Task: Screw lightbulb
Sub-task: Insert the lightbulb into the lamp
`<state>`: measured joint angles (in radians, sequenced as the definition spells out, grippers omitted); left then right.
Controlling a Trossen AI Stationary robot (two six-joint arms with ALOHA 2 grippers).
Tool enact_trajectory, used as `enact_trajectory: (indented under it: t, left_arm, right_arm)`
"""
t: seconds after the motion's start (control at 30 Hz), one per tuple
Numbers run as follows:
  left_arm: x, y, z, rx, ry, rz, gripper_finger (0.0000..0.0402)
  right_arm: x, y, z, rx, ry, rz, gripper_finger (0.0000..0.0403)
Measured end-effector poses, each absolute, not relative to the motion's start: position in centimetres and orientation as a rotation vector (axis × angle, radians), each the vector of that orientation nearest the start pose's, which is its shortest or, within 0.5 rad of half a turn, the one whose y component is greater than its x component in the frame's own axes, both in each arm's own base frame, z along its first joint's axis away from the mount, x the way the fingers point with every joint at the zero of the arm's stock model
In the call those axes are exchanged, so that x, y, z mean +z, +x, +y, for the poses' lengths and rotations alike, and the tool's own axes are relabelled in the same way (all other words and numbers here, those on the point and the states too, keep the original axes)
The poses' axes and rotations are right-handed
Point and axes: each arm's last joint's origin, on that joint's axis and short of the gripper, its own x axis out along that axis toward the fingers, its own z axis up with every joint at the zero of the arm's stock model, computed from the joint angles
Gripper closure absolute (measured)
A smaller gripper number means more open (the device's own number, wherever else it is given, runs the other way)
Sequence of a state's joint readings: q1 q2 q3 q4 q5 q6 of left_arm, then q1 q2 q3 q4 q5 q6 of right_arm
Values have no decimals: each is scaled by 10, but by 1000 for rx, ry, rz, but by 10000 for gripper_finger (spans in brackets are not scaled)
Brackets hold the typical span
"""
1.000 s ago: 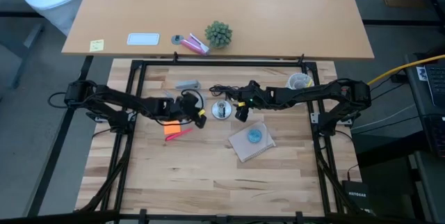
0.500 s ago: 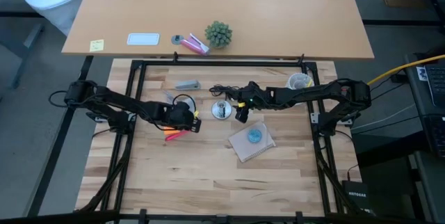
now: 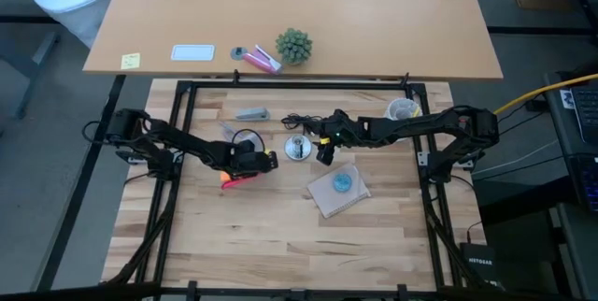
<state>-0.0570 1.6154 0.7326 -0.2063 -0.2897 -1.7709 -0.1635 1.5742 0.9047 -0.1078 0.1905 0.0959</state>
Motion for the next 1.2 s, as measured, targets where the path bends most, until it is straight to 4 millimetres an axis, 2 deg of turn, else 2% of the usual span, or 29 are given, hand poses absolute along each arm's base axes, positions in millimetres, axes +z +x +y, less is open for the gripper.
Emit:
enact_trajectory:
  t: [0.3,0.63,0.87,1.2]
  left_arm:
    - [132,279,1,1132,-1471,452,177]
    - [131,278,6,1181,-1452,388,178]
    - [130,274,11,1278,-1358,228,178]
    - [128,264,15,1407,-1280,144,178]
  right_arm:
    - [195,314,-57,-363,55,768,167]
    - [195,314,-57,-363,55,768,167]
    - [195,314,-57,-363,55,768,167]
    - [195,314,-57,-354,33,772,167]
